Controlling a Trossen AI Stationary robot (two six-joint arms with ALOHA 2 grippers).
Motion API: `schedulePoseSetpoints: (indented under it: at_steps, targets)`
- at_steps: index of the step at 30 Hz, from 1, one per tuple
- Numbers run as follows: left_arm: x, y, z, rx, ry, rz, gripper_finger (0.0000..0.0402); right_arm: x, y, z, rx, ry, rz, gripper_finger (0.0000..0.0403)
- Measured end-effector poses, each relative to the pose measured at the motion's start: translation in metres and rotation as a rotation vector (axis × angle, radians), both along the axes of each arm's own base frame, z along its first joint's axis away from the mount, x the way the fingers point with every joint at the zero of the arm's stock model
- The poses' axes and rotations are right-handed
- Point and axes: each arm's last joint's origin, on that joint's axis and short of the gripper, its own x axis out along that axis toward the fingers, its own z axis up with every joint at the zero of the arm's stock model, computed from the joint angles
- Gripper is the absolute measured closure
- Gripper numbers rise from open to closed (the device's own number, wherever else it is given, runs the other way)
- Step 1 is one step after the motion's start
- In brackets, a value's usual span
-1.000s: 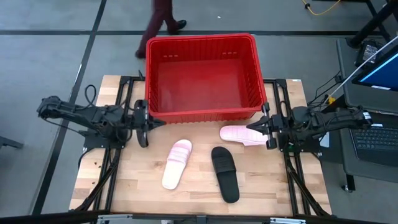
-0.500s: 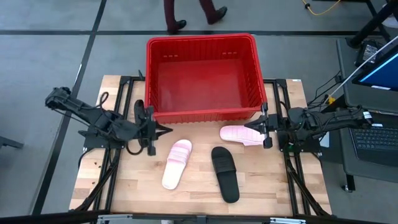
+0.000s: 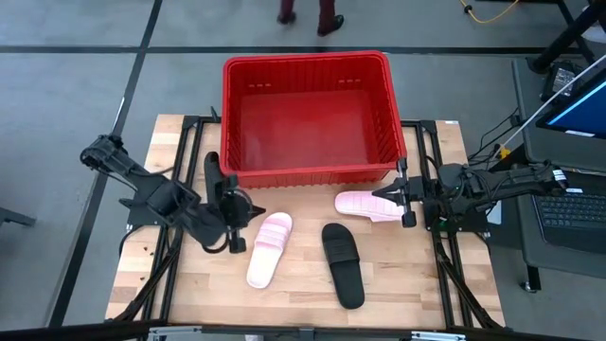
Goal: Pick and place slides into bin
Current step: Put the top black slipper into the red bin
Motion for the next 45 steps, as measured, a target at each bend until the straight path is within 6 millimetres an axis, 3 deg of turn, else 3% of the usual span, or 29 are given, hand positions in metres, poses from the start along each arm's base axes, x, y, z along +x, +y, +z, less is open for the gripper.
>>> schedulePoseSetpoints:
  at_steps: [11, 24, 40, 45]
  targets:
    - [0.015, -0.026, -0.034, -0.087, 0.294, 0.115, 0.04, 0.003, 0.0, -0.002, 0.019, 0.021, -0.002, 0.0397]
    - [0.004, -0.025, -0.059, -0.05, 0.55, 0.411, 0.04, 0.006, 0.001, -0.005, 0.014, 0.042, -0.003, 0.0397]
    - [0.005, -0.027, -0.063, -0.082, 0.593, 0.39, 0.0394, 0.006, 0.001, -0.006, 0.015, 0.049, -0.004, 0.0397]
    - [0.005, -0.027, -0.063, -0.129, 0.558, 0.455, 0.0377, 0.006, 0.001, -0.006, 0.016, 0.053, -0.004, 0.0397]
